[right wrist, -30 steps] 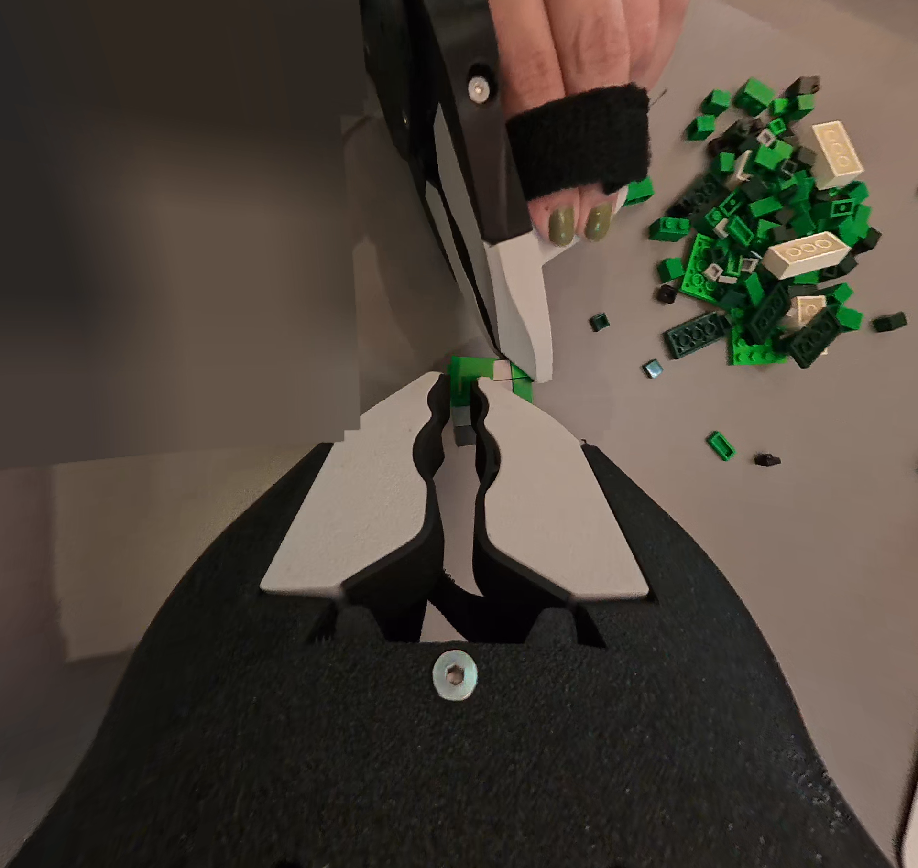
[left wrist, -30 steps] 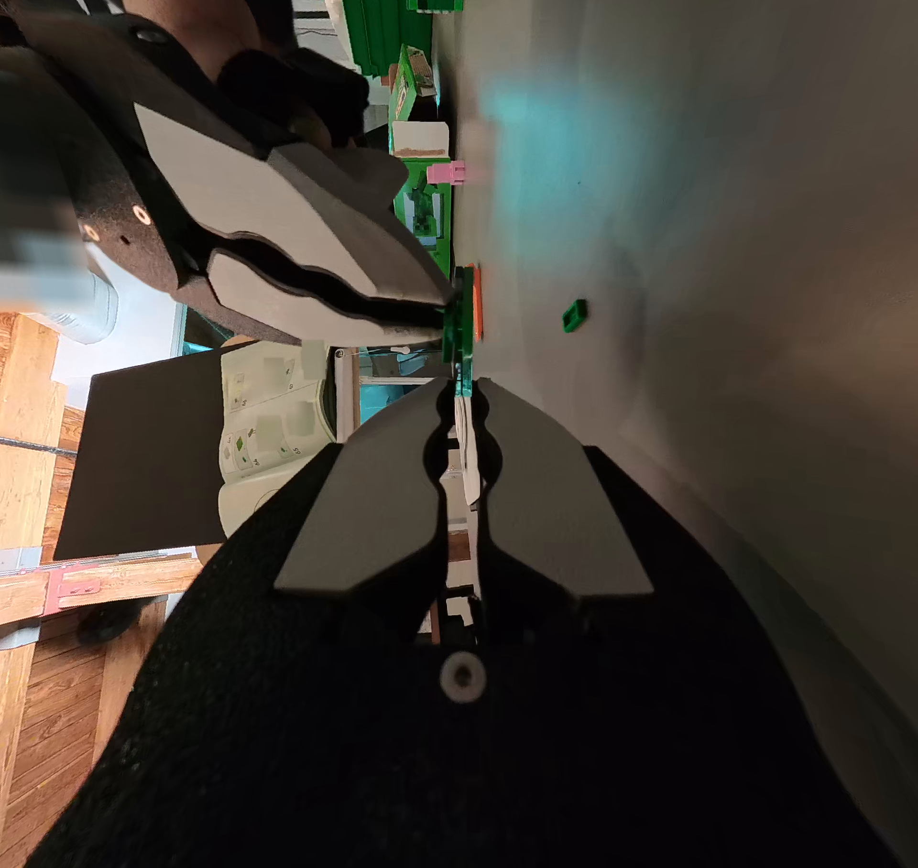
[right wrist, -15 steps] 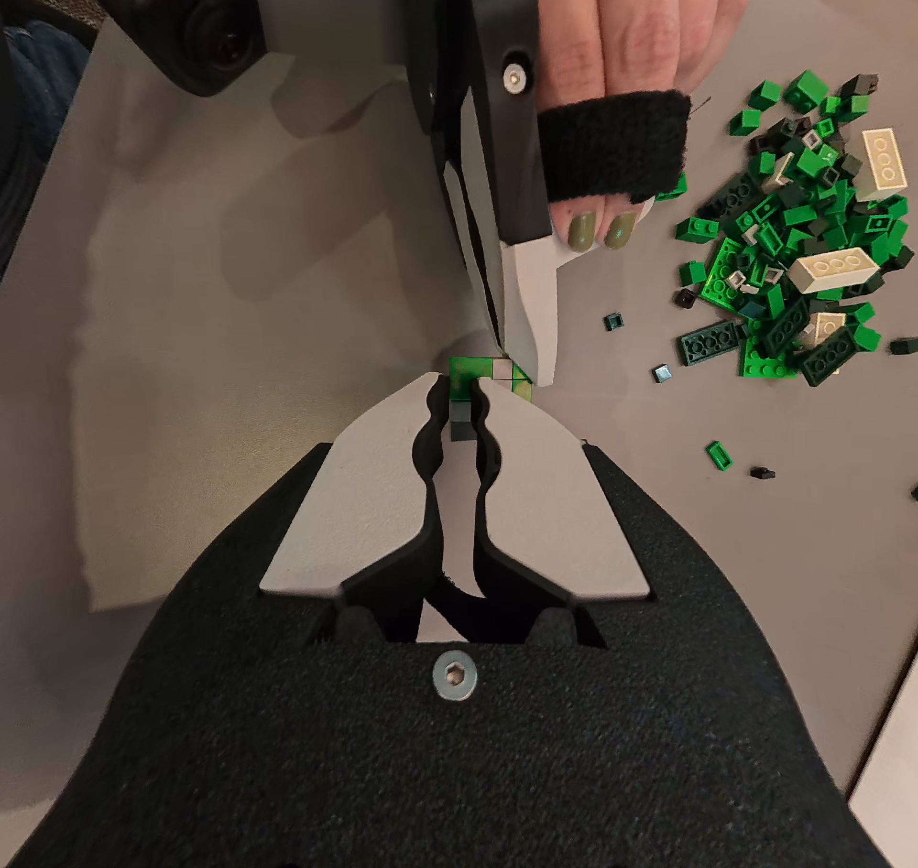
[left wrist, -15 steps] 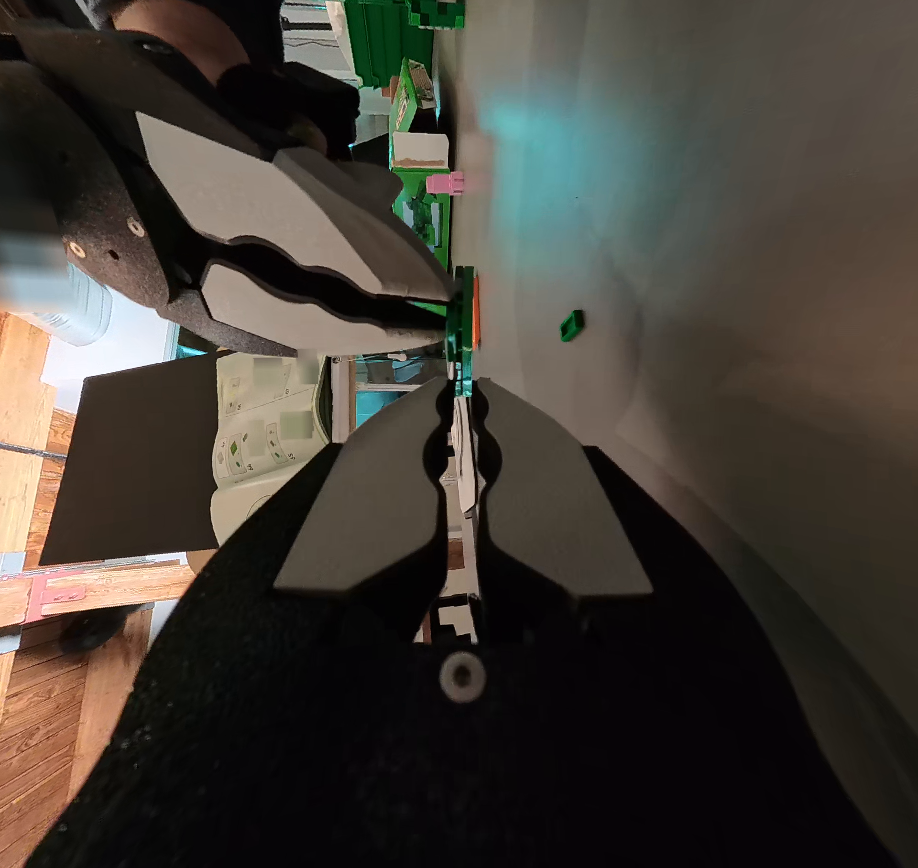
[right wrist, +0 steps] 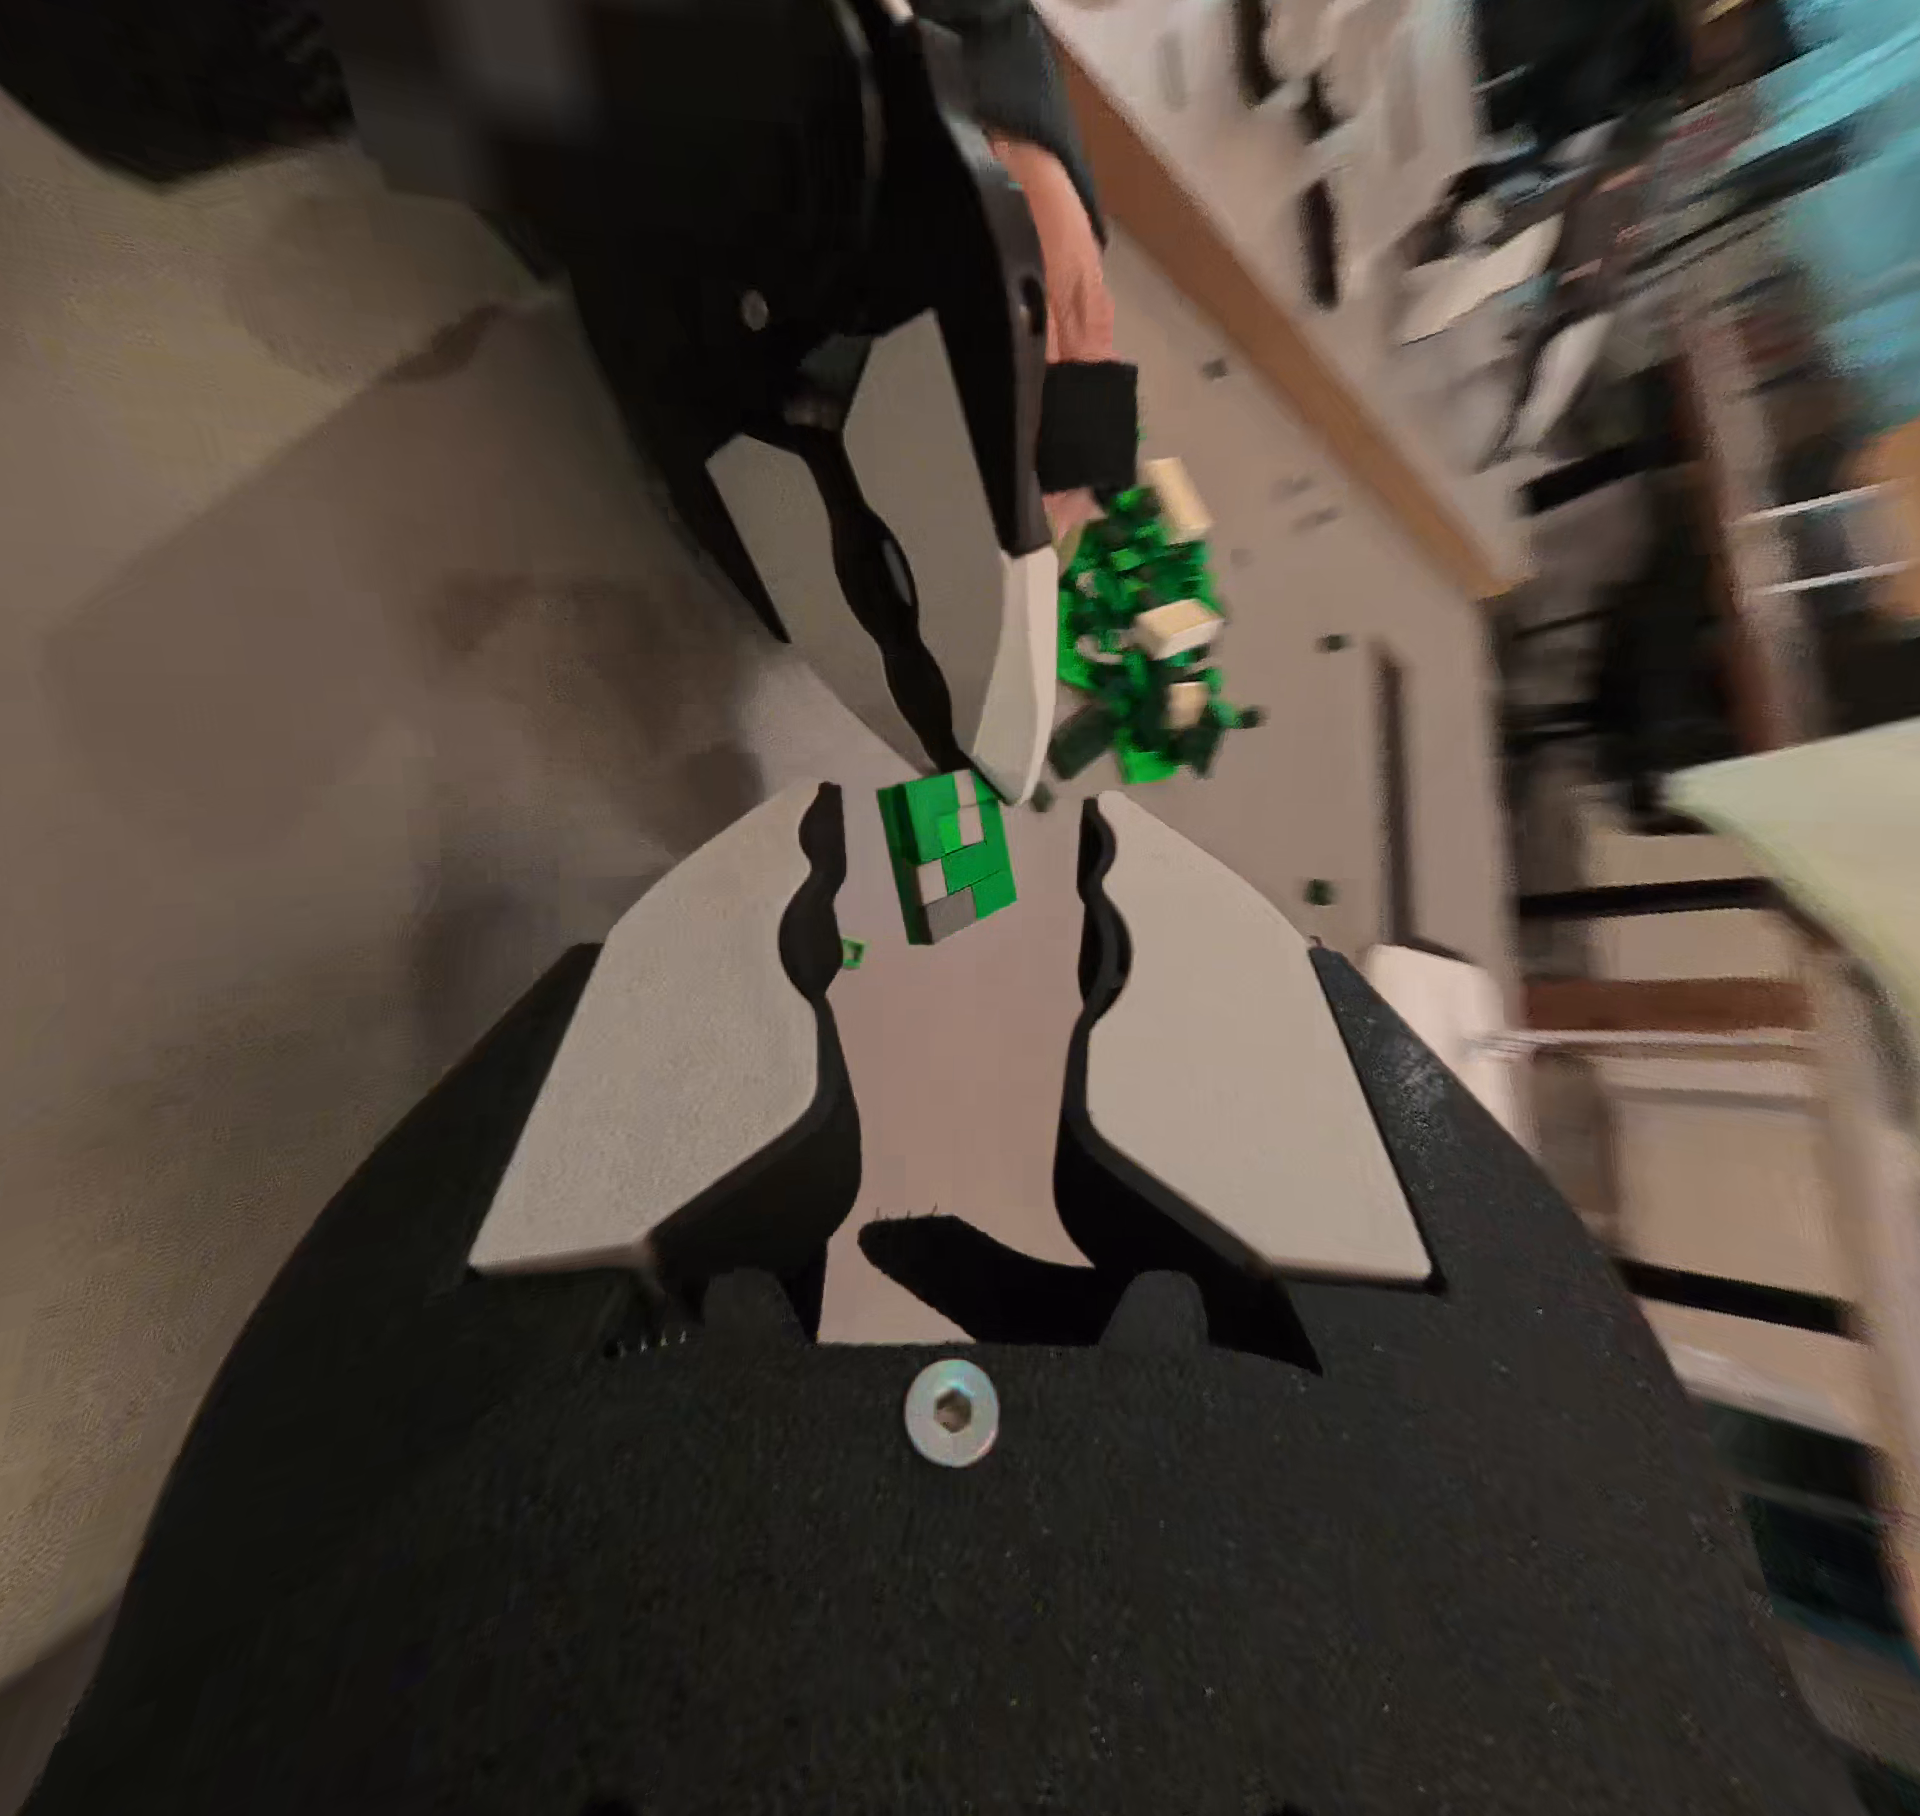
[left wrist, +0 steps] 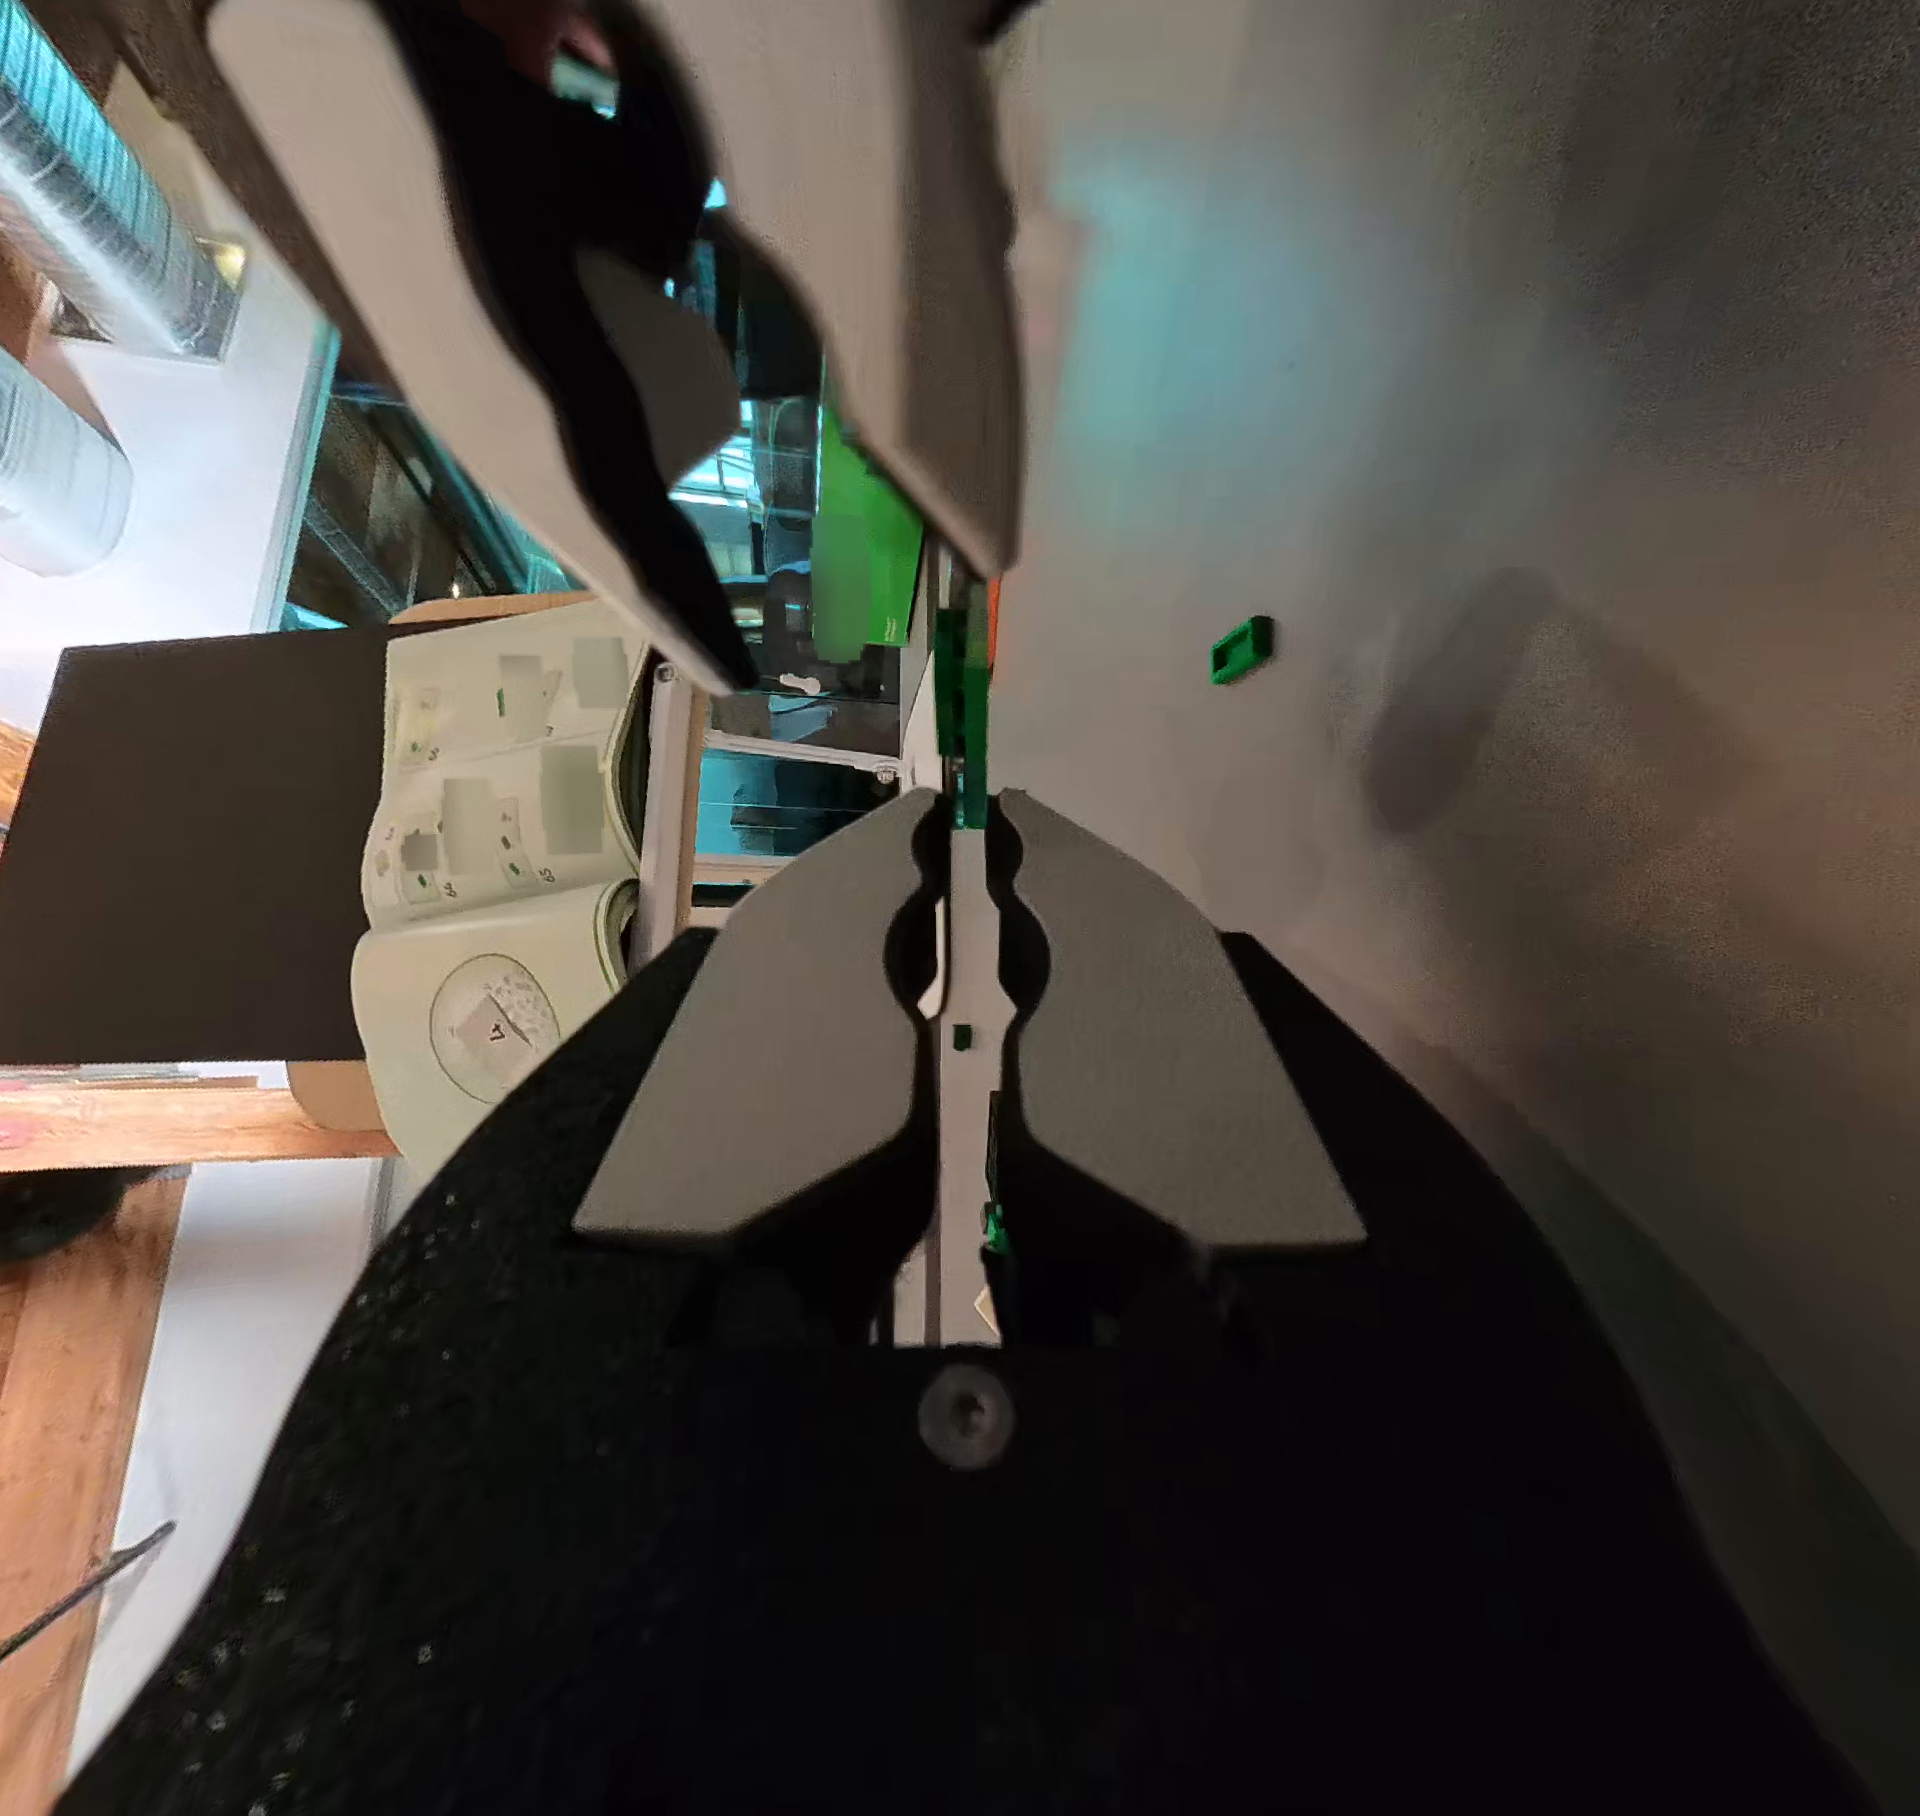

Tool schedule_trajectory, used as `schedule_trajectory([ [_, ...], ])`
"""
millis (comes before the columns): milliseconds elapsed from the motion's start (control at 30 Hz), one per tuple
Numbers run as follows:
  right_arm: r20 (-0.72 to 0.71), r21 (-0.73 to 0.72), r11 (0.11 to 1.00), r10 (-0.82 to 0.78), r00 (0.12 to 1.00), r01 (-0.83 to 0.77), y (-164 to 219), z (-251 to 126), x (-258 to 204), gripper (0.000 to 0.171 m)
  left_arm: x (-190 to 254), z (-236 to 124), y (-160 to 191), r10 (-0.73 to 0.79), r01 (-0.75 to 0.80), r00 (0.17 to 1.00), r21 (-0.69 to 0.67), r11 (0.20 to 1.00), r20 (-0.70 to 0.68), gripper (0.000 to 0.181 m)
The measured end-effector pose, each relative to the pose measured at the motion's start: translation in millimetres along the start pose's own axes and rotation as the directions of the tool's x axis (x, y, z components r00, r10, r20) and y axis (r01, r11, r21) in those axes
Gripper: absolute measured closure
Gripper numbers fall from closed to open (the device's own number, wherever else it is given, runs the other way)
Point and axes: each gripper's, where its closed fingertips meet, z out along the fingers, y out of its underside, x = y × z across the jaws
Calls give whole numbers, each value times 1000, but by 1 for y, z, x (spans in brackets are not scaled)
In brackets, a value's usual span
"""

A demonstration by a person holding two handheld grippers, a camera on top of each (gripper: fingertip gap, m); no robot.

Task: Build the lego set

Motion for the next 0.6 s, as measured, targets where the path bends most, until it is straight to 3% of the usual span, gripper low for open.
schedule_trajectory([
  [33, -87, -20, 997, -74, 993, 73, 1, 1, -2, 128, -1, 0, 1, -11, 11, 1000, -2, 1000, 2, 176],
  [100, -227, -105, 977, -207, 952, 188, 6, 5, -3, 128, -2, 0, 1, -28, 28, 1000, -3, 1000, 4, 176],
  [233, -331, -173, 945, -321, 888, 277, 7, 13, -5, 139, -2, 0, 2, -44, 44, 999, -4, 999, 3, 176],
  [433, -392, -231, 913, -404, 827, 336, 8, 18, 1, 164, -2, -1, 0, -37, 37, 999, 0, 999, 3, 176],
  [600, -396, -244, 901, -430, 811, 359, 6, 16, 2, 164, -5, -2, -2, -54, 54, 998, 3, 999, 12, 176],
])
